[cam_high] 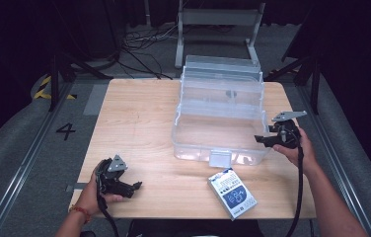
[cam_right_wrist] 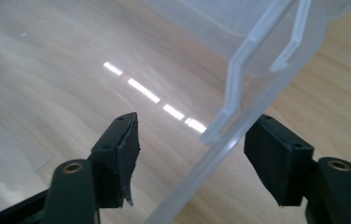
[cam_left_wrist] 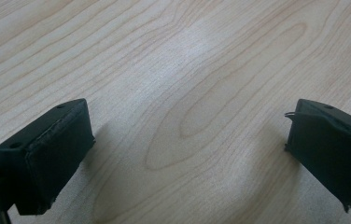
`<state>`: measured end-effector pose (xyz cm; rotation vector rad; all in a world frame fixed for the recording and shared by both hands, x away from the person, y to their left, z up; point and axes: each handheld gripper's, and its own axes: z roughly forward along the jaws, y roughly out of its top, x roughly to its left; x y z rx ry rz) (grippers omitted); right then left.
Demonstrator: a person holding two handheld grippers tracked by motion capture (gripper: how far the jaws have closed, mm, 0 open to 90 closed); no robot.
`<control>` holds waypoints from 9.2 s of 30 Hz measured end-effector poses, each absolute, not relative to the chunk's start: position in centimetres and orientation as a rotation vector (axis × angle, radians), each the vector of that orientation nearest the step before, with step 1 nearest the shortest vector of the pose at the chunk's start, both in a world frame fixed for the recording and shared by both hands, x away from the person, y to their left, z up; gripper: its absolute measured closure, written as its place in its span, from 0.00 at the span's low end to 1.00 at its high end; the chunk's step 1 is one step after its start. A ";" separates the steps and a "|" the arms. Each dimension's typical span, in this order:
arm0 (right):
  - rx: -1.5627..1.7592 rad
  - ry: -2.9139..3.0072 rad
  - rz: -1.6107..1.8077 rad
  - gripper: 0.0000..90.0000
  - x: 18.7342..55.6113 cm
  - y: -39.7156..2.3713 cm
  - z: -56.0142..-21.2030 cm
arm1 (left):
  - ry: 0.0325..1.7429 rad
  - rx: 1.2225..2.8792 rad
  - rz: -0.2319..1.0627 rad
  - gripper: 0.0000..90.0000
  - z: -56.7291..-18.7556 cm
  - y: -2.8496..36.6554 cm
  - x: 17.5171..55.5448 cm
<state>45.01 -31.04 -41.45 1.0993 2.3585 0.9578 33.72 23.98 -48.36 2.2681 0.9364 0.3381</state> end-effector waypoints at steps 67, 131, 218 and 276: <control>1.060 2.394 0.939 0.29 46.2 -27.1 -39.6 | 0.927 2.275 0.333 0.01 -48.3 24.0 33.8; 1.028 2.813 0.630 0.03 31.1 -16.4 -43.1 | 0.929 2.272 0.325 0.01 -48.4 24.0 33.8; 0.284 2.686 0.704 0.05 40.2 -22.3 -29.0 | 0.909 2.280 0.311 0.00 -48.4 23.9 34.1; 0.147 2.809 0.731 0.05 46.9 -20.1 -37.3 | 0.907 2.278 0.310 0.00 -48.4 23.9 34.1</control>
